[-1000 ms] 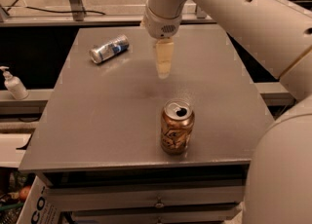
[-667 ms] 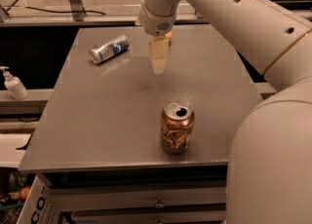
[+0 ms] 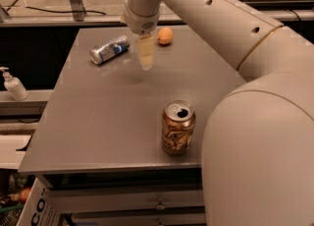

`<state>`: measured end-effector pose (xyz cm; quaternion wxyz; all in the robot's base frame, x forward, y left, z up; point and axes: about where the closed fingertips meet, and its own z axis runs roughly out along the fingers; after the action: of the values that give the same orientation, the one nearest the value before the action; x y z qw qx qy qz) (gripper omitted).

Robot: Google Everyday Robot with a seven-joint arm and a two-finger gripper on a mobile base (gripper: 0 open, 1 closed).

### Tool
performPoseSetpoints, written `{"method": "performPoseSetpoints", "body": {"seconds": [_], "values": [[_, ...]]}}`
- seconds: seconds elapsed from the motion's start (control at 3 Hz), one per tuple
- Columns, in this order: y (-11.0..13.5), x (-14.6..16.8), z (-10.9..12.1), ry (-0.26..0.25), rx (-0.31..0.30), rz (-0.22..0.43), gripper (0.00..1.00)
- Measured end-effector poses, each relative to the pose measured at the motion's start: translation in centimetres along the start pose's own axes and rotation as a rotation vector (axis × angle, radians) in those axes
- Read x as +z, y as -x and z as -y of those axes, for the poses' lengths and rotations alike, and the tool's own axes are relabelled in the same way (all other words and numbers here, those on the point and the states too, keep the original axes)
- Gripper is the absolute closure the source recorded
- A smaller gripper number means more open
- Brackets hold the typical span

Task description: Place redbull can upright

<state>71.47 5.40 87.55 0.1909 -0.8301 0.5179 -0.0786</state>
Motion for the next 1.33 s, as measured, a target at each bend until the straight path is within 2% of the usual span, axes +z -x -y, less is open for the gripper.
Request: {"method": "performPoseSetpoints", "body": {"seconds": [1.0, 1.33], "values": [[2.6, 2.8, 4.1, -0.043, -0.258, -0.188, 0.0], [2.8, 3.7, 5.1, -0.023, -0.323, -0.244, 0.0]]}}
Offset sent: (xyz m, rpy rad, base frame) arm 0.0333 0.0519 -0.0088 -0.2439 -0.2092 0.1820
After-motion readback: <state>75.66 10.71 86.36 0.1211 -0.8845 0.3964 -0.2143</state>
